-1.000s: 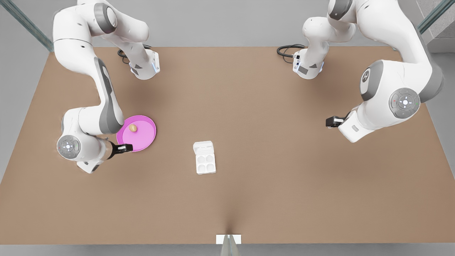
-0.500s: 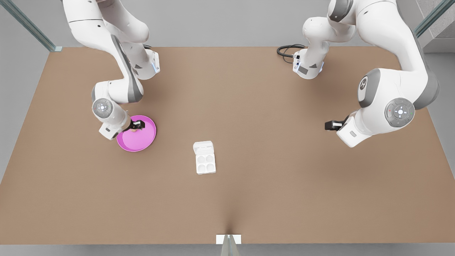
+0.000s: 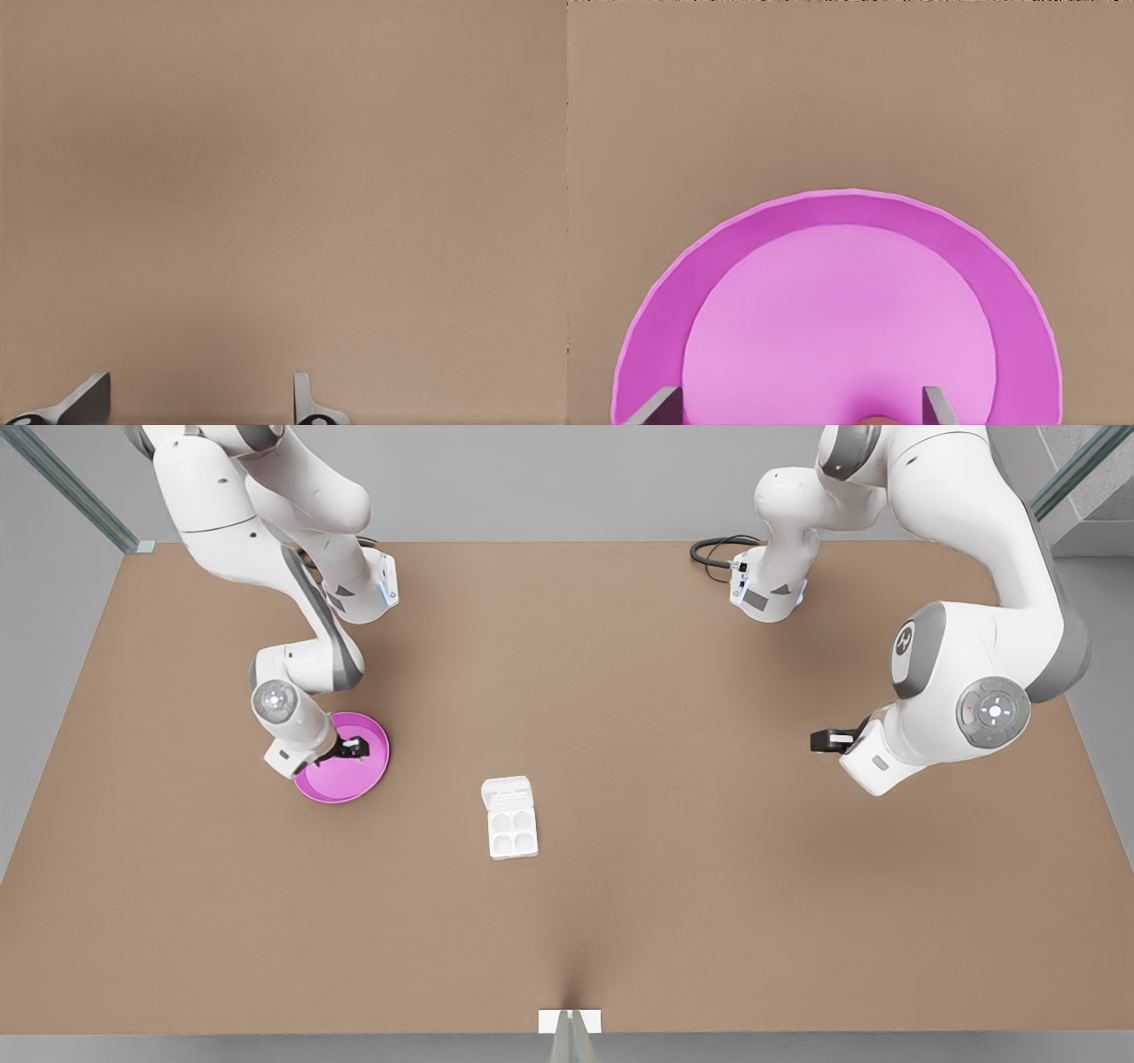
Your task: Pack egg into the box and close the box lid
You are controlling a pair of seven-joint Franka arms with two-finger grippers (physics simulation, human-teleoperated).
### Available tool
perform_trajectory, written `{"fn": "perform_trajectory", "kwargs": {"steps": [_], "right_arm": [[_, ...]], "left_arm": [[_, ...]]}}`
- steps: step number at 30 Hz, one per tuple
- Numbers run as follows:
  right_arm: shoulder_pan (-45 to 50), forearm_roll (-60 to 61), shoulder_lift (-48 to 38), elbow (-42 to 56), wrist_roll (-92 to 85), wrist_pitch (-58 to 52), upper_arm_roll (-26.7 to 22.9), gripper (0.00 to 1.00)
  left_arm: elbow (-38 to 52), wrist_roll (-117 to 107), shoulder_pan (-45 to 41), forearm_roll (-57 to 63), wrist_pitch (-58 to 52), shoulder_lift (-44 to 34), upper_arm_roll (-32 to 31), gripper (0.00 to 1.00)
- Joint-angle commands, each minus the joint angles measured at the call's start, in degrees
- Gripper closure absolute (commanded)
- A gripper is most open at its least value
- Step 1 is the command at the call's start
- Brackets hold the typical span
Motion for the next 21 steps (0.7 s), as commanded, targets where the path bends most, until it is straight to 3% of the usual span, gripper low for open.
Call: {"fn": "perform_trajectory", "kwargs": {"steps": [1, 6, 10, 14, 15, 16, 17, 21], "right_arm": [[0.0, 0.0, 0.1, -0.1, 2.7, 3.4, 0.0, 0.00], [-1.3, -2.9, 2.6, -0.6, 2.6, 5.0, 0.0, 0.00], [-5.6, -8.2, 3.4, -0.5, 2.6, 0.4, 4.0, 0.00], [-5.8, -8.1, 3.5, -0.5, 2.7, 0.4, 4.2, 0.00], [-8.0, -7.9, 3.4, -0.6, 2.7, 0.3, 7.0, 0.00], [-13.8, -7.9, 2.9, -2.1, 2.8, 0.4, 12.8, 0.00], [-15.3, -7.9, 2.4, -2.8, 2.8, 0.4, 14.4, 0.00], [-15.3, -7.7, 0.8, -5.1, 3.0, 0.8, 15.3, 0.00]], "left_arm": [[0.0, -0.5, 0.0, 0.0, 0.1, -0.1, 0.0, 0.00], [-0.4, -0.5, 0.4, 0.0, 0.1, -0.1, 0.0, 0.00], [-0.4, -0.5, 0.4, 0.0, 0.0, -0.2, 0.0, 0.00], [-0.3, -0.5, 0.4, 2.2, 0.1, -0.5, 0.0, 0.00], [-0.2, -0.8, -0.4, 2.2, -0.3, -0.5, 0.0, 0.00], [-0.3, -1.5, -0.4, 2.2, -0.5, -0.6, -0.4, 0.00], [-0.4, -1.5, -0.3, 2.2, -0.5, -0.5, -0.4, 0.00], [-0.4, -1.5, 0.0, 2.2, -0.3, -0.3, -0.4, 0.00]]}}
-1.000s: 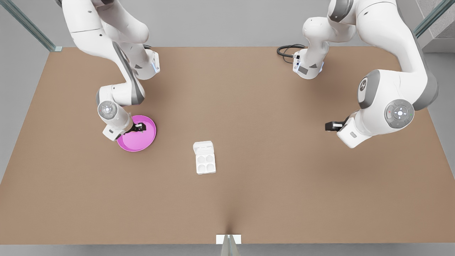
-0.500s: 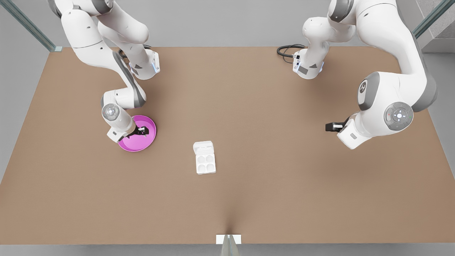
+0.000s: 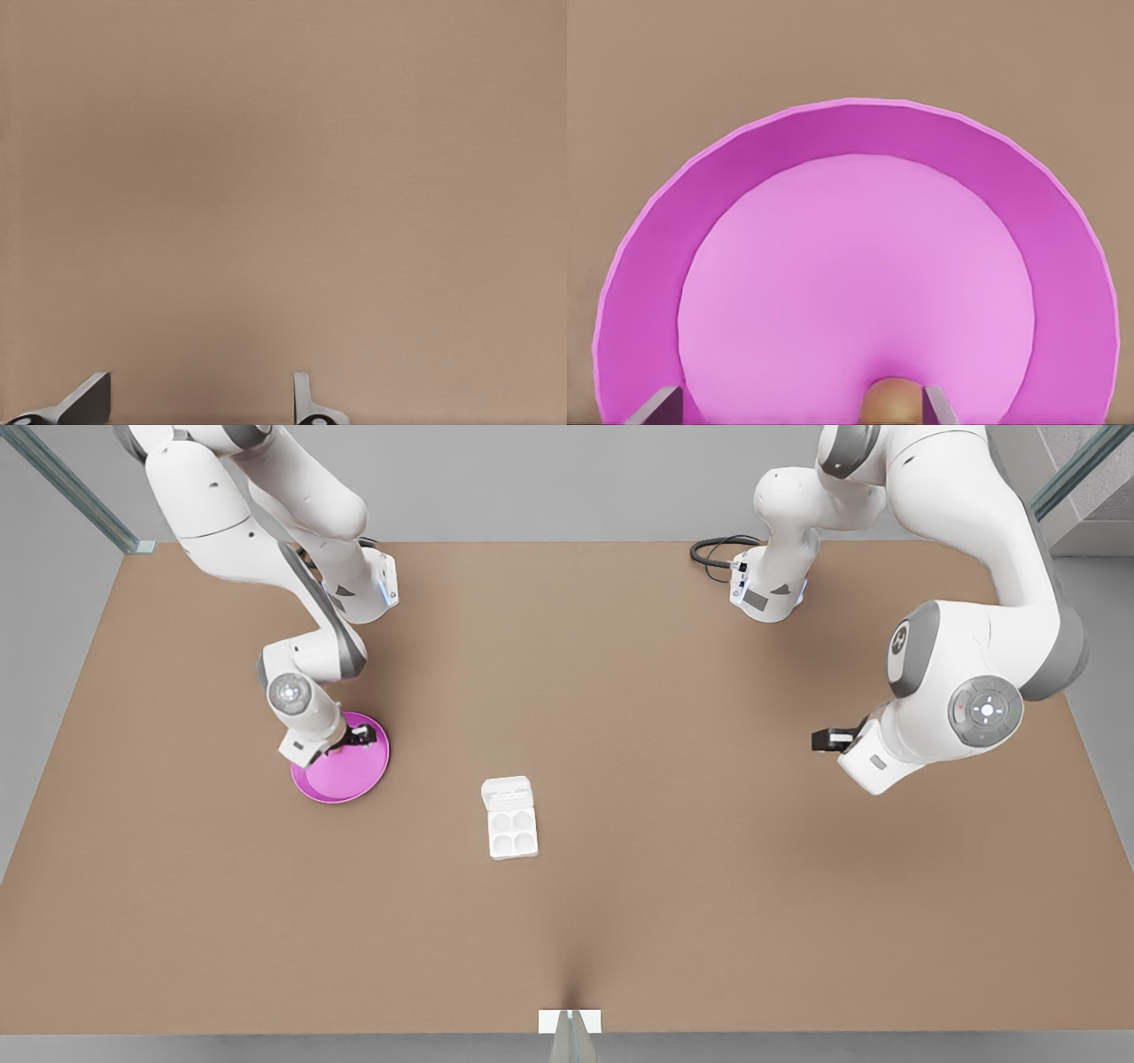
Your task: Pack egg into the box and close the box lid
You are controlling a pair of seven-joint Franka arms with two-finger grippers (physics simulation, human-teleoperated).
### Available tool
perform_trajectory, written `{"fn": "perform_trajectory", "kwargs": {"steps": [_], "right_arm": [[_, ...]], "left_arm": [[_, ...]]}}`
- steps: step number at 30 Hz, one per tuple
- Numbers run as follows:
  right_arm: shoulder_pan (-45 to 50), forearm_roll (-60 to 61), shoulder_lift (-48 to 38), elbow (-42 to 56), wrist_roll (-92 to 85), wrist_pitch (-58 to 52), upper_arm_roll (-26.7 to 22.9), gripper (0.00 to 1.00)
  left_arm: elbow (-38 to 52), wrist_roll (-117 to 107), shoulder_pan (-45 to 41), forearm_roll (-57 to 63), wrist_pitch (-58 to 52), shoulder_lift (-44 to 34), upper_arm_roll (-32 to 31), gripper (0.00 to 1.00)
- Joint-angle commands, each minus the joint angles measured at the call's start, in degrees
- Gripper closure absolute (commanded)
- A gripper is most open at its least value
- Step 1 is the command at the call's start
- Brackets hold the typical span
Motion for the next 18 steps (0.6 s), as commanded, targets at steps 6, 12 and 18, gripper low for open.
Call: {"fn": "perform_trajectory", "kwargs": {"steps": [6, 12, 18], "right_arm": [[-0.2, -0.1, -1.1, -3.2, 0.7, 0.5, 0.7, 0.00], [-5.7, -4.4, -0.9, -3.1, 0.3, 0.6, 1.4, 0.00], [-9.8, -11.7, 2.1, -3.0, -1.2, 2.1, 2.6, 0.00]], "left_arm": [[-0.4, -0.8, 0.3, 0.2, 0.3, 0.1, 0.0, 0.00], [-0.4, -0.9, 0.2, 0.2, 0.3, 0.0, 0.0, 0.00], [-0.6, -0.9, 0.1, 0.2, 0.3, 0.0, 0.0, 0.00]]}}
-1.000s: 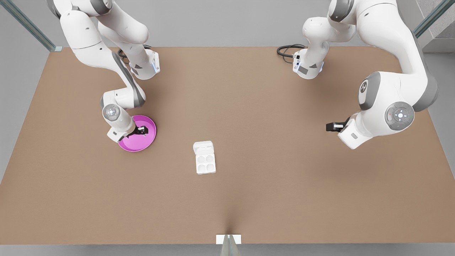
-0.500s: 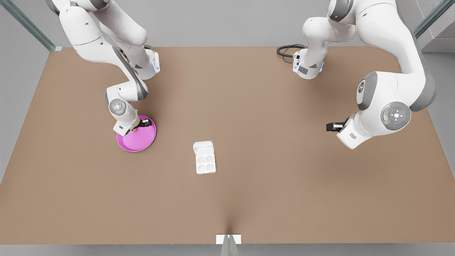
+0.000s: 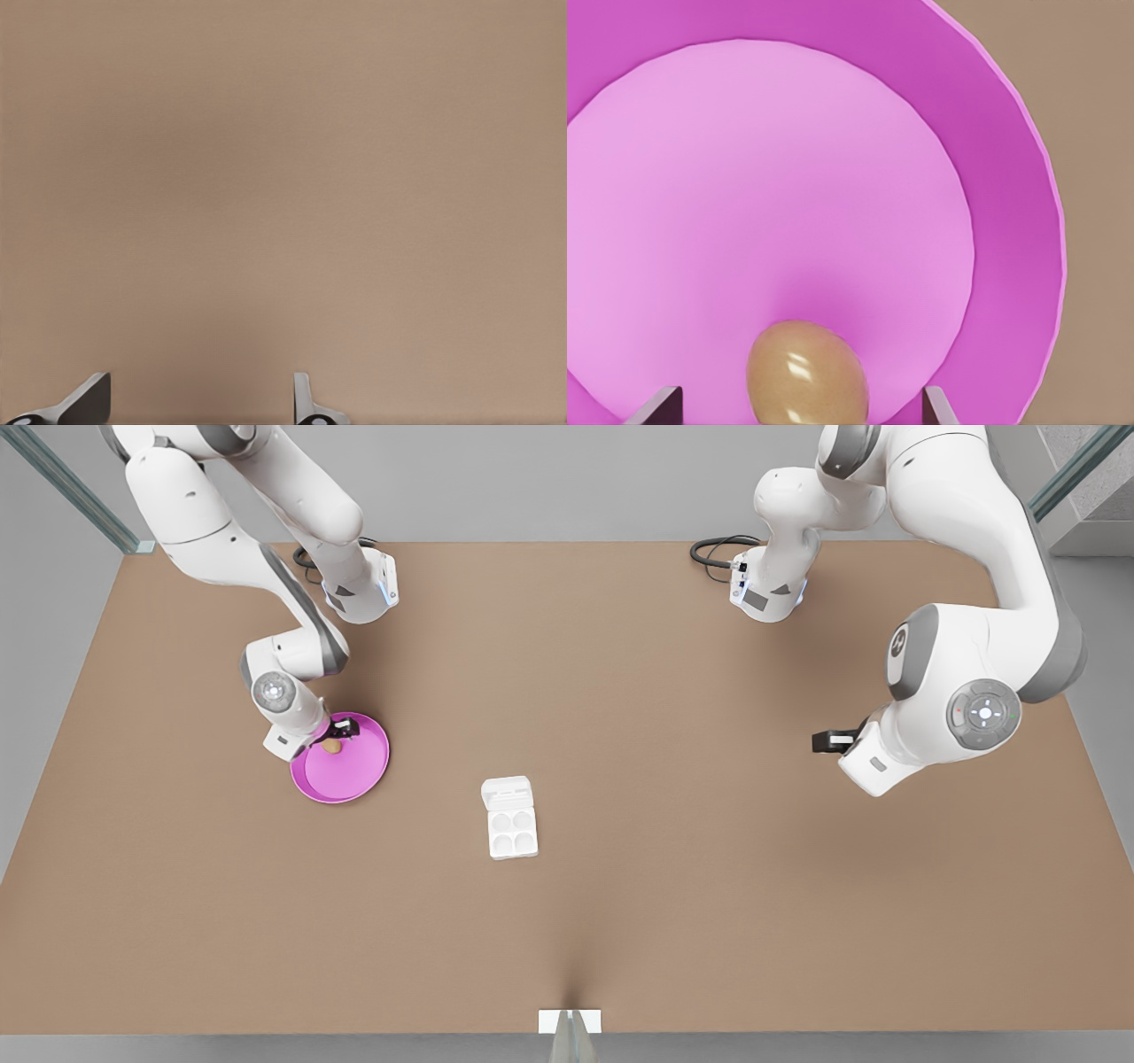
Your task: Pack egg into the box and close the box lid
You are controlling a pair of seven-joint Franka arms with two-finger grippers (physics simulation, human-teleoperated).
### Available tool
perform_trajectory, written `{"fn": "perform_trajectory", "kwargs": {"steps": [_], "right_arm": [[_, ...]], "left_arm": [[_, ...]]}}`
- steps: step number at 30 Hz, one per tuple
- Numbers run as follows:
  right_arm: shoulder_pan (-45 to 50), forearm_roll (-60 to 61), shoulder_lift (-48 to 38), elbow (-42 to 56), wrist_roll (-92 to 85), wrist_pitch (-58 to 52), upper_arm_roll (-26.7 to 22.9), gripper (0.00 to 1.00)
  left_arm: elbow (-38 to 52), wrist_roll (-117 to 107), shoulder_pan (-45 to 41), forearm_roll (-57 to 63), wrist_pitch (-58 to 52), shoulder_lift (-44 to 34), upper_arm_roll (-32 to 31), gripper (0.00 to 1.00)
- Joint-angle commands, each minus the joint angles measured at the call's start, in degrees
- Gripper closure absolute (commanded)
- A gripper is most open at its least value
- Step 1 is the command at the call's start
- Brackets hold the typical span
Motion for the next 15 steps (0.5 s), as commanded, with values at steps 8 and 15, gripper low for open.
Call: {"fn": "perform_trajectory", "kwargs": {"steps": [8, 15], "right_arm": [[0.0, -4.7, 2.1, 0.2, -1.4, 2.2, 0.1, 0.00], [-0.1, -4.8, 1.7, 0.2, -1.4, 1.7, 0.1, 0.00]], "left_arm": [[-0.1, -0.3, 0.1, 0.0, 0.2, 0.1, 0.0, 0.00], [-0.1, -0.3, 0.3, 0.0, 0.3, 0.2, 0.0, 0.00]]}}
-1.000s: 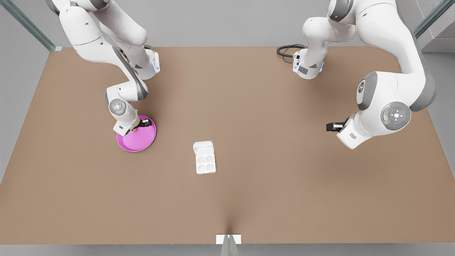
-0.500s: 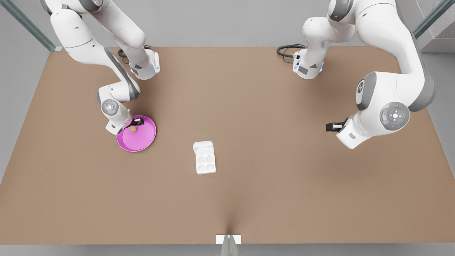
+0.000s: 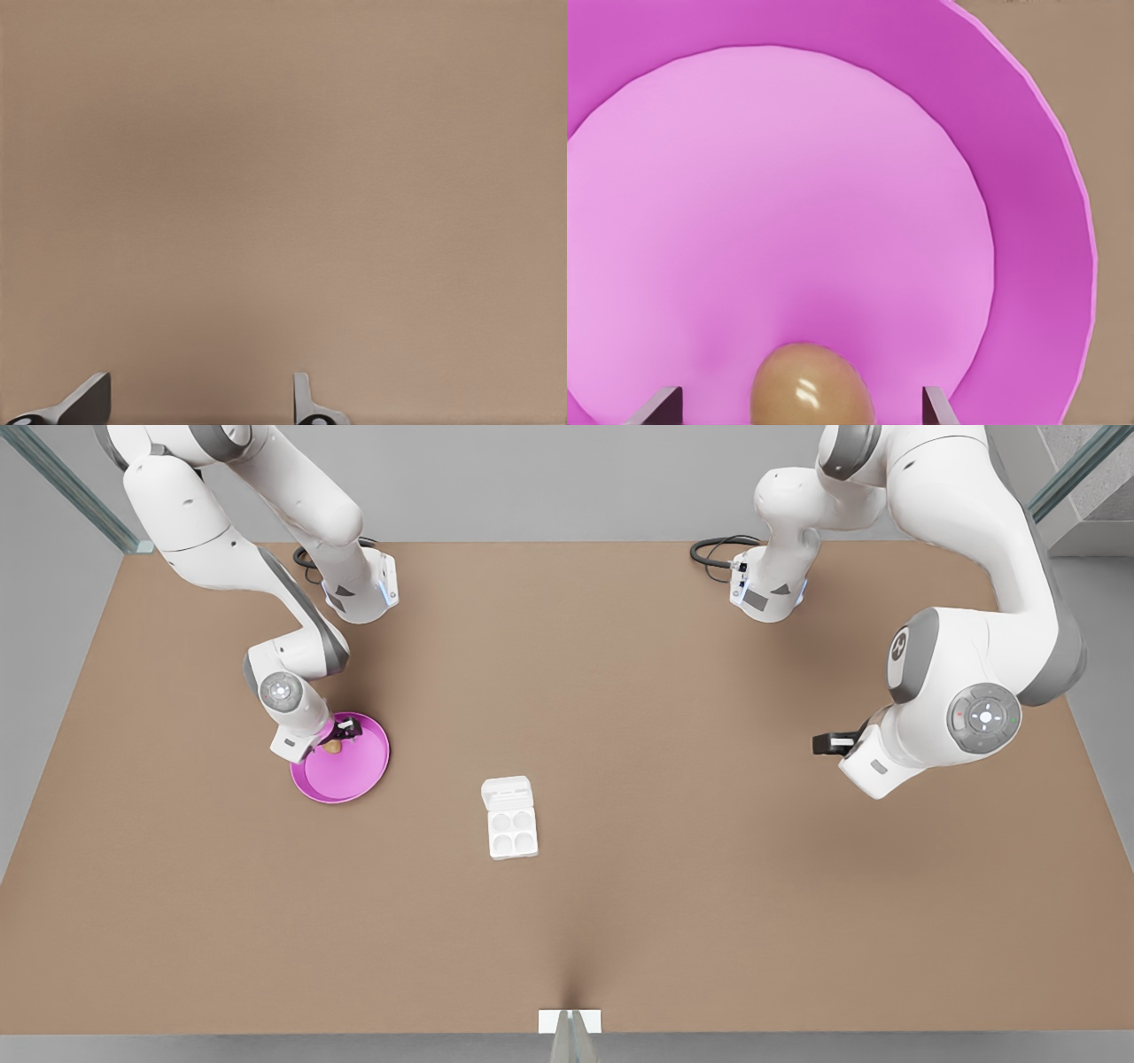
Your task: Pack egg into the box and close the box lid
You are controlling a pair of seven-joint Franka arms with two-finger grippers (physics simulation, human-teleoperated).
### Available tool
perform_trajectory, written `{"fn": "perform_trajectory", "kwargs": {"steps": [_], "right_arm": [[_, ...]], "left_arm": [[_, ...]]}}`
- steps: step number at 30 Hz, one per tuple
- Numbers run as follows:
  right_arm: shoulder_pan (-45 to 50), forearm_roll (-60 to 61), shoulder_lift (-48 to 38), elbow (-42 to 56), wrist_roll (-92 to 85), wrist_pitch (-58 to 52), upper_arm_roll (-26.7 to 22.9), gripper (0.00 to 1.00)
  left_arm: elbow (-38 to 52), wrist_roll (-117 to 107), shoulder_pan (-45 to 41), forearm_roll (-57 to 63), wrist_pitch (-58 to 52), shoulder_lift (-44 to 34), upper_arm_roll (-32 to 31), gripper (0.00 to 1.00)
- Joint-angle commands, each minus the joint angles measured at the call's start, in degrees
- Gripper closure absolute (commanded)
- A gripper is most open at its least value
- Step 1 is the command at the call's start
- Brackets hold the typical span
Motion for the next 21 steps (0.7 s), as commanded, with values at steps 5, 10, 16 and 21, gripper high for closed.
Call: {"fn": "perform_trajectory", "kwargs": {"steps": [5, 10, 16, 21], "right_arm": [[0.0, -0.2, 0.3, 0.0, -0.8, 0.1, 0.0, 0.26], [-0.2, -0.1, 0.4, 0.0, -0.7, 0.2, 0.0, 0.42], [-0.4, 0.1, 0.1, 0.0, -0.4, 0.0, 0.0, 0.57], [-5.0, 0.4, -1.4, 0.3, 0.0, -3.6, 6.2, 0.59]], "left_arm": [[0.0, -0.1, -0.2, -0.1, -0.1, 0.0, 0.0, 0.00], [-0.4, -0.1, 0.0, 0.0, 0.7, 0.0, 0.0, 0.00], [-0.4, -0.1, -0.1, 0.0, 0.5, -0.2, 0.0, 0.00], [-0.4, -0.1, 0.0, 0.0, 0.3, -0.2, 0.0, 0.00]]}}
